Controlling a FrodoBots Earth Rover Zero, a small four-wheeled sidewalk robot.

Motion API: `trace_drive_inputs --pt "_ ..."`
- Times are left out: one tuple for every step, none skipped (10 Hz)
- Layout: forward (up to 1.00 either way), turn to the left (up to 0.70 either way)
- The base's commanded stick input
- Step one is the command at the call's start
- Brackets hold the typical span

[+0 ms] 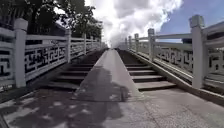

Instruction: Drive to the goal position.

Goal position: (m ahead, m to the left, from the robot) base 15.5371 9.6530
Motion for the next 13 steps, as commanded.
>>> trace_drive_inputs --pt "0.00 0.00" --pt "0.00 0.00" --pt "0.00 0.00" --pt "0.00 0.00" --pt "0.35 0.00" --pt "0.44 0.00" --pt "0.45 0.00" --pt "0.45 0.00" --pt "0.70 0.00" --pt "0.70 0.00" --pt "0.70 0.00" --pt "0.70 0.00" --pt "0.70 0.00"
